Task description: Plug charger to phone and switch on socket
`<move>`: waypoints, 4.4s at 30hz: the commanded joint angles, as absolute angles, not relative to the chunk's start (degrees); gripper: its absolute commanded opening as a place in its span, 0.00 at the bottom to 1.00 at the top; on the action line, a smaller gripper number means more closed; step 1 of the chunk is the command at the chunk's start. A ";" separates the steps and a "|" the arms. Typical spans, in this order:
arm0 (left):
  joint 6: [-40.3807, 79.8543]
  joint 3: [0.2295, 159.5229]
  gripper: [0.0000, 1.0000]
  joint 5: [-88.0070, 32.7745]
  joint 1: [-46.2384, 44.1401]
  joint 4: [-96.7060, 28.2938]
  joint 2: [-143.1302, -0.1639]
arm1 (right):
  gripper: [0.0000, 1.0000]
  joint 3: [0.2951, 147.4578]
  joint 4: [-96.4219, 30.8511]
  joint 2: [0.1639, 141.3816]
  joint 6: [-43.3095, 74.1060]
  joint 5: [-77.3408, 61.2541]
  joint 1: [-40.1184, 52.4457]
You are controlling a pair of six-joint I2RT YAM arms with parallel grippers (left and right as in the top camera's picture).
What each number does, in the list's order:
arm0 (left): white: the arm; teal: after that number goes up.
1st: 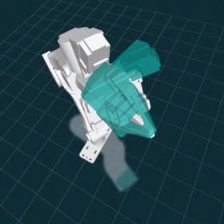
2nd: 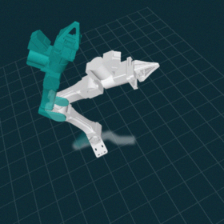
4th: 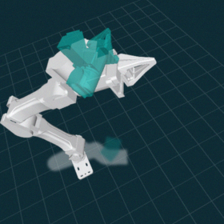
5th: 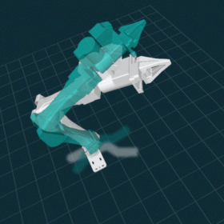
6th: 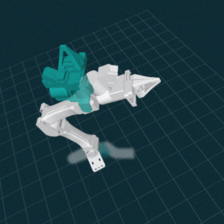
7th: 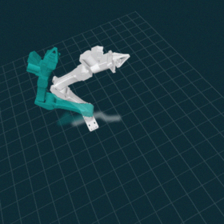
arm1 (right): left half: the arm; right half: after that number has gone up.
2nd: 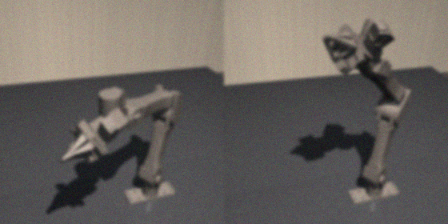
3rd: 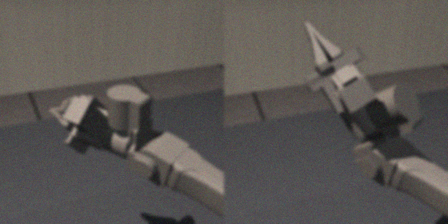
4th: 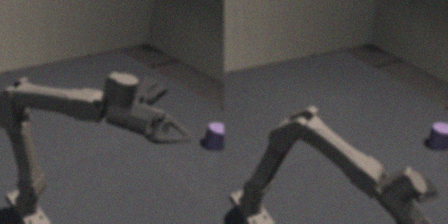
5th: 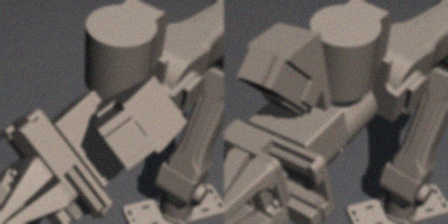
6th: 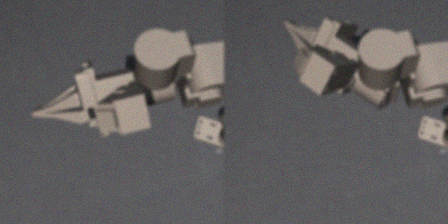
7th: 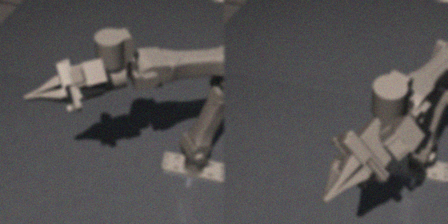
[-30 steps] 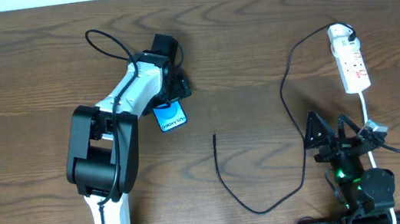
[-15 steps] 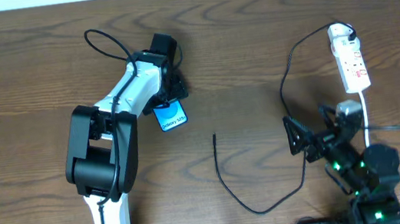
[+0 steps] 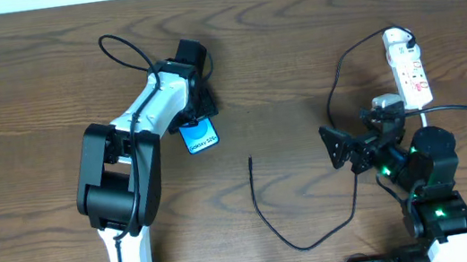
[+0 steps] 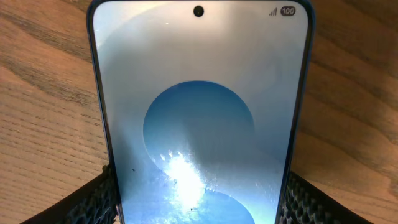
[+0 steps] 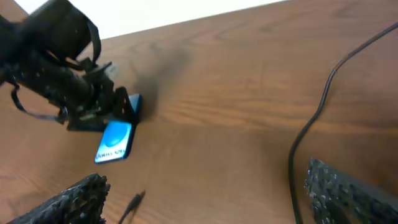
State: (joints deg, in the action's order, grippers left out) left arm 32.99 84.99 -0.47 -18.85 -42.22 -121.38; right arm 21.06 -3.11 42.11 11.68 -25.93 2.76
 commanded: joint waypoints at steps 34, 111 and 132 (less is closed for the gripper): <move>35.79 95.00 0.56 -18.24 -17.08 -52.14 -123.02 | 0.99 22.61 -9.37 56.55 4.71 -24.38 16.84; 34.65 95.57 0.98 -23.92 -7.09 -50.81 -108.92 | 0.01 50.68 32.36 108.22 48.01 -30.11 24.27; 33.80 41.06 0.98 -33.89 -15.40 4.51 -86.87 | 0.01 50.41 12.32 93.69 47.11 -43.64 6.70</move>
